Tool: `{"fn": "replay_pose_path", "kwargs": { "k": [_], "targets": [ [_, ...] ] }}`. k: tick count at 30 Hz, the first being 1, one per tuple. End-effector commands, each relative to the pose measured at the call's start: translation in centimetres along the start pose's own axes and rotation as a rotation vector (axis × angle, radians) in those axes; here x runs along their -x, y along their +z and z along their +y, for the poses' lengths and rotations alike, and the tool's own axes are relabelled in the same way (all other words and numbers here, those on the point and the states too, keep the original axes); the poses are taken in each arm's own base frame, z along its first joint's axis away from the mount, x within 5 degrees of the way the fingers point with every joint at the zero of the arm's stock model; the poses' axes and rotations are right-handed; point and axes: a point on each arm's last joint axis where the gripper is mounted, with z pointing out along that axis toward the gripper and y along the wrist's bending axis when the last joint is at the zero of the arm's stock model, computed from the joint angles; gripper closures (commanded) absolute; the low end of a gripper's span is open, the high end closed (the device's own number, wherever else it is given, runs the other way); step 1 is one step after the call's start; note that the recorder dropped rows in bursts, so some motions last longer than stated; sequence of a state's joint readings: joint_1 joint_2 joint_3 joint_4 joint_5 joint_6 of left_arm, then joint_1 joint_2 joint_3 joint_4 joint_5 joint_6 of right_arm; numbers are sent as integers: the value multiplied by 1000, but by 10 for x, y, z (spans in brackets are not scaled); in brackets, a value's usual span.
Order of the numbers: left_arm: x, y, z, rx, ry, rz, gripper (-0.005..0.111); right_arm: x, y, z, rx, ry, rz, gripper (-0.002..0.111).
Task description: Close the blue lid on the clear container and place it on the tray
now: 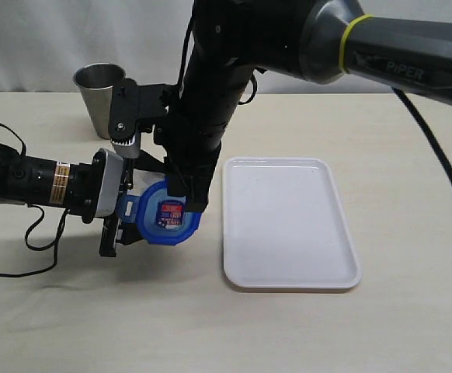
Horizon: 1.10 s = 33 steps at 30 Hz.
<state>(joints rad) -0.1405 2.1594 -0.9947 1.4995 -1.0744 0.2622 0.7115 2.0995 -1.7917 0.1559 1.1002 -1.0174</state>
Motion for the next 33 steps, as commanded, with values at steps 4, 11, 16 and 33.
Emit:
{"fn": "replay_pose_path", "kwargs": {
  "k": [4,11,16,33],
  "targets": [
    [15,-1,19,142,-133,-128,107,7,45,16,132,26,13,85],
    [14,-2,20,153,-197,-127,107,4,1,-3,-69,93,-56,85],
    [11,-5,22,177,-289,-126,107,-7,-38,-23,-233,255,-167,85],
    [5,-11,33,278,-865,-183,107,-24,-67,-35,-173,806,-349,85]
  ]
}}
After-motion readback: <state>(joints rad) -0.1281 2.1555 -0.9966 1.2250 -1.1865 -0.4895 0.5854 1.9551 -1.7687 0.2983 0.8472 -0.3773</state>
